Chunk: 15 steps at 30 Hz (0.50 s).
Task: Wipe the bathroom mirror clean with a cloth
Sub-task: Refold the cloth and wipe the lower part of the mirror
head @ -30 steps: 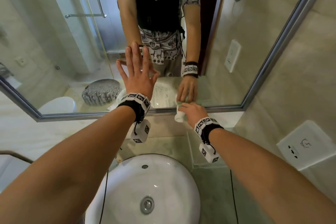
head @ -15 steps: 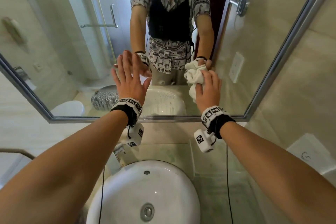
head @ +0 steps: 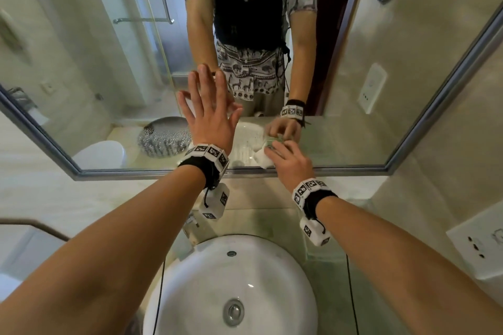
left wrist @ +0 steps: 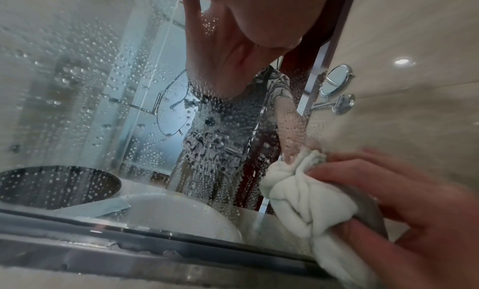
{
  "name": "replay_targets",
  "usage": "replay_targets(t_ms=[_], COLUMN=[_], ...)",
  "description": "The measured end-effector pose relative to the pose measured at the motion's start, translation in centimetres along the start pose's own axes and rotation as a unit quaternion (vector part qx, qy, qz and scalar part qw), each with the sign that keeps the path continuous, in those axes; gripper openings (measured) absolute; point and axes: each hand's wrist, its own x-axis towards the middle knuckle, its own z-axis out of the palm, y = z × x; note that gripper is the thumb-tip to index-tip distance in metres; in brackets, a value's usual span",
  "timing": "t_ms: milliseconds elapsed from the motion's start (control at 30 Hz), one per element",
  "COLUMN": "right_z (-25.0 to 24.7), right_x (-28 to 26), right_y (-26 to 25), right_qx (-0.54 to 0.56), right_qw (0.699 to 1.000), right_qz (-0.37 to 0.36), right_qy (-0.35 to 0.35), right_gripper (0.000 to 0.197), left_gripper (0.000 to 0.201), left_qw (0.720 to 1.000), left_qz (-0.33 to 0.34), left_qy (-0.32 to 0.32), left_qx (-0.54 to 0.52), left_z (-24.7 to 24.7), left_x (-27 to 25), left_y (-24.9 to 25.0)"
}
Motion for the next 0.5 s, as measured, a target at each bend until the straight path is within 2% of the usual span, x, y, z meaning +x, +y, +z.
replay_targets(t_ms=[167, 233, 300, 367, 433, 500], right_z=[0.0, -1.1, -2.1, -2.7, -3.2, -4.3], right_x=[-0.5, 0.2, 0.7, 1.0, 0.7, 0.8], right_y=[-0.2, -0.8, -1.1, -0.6, -0.4, -1.1], right_qx=[-0.025, -0.014, -0.013, 0.033, 0.154, 0.292], right_qw=[0.996, 0.984, 0.952, 0.931, 0.928, 0.905], right_qz=[-0.025, -0.020, -0.013, 0.030, 0.111, 0.183], right_qy=[-0.082, -0.176, -0.305, -0.362, -0.319, -0.249], right_gripper=[0.048, 0.053, 0.050, 0.044, 0.041, 0.039], left_gripper=[0.080, 0.080, 0.080, 0.078, 0.079, 0.072], left_qw=[1.000, 1.000, 0.999, 0.999, 0.998, 0.991], left_qz=[-0.001, 0.000, -0.001, 0.002, 0.024, 0.062], left_qy=[-0.016, -0.025, -0.035, -0.034, -0.037, -0.037], left_qx=[-0.005, -0.005, -0.009, -0.018, -0.041, -0.114], left_z=[-0.7, -1.2, -1.9, -2.6, -3.4, -4.4], left_x=[-0.1, -0.1, -0.3, -0.3, -0.6, -1.4], left_y=[0.3, 0.4, 0.3, 0.3, -0.4, -1.3])
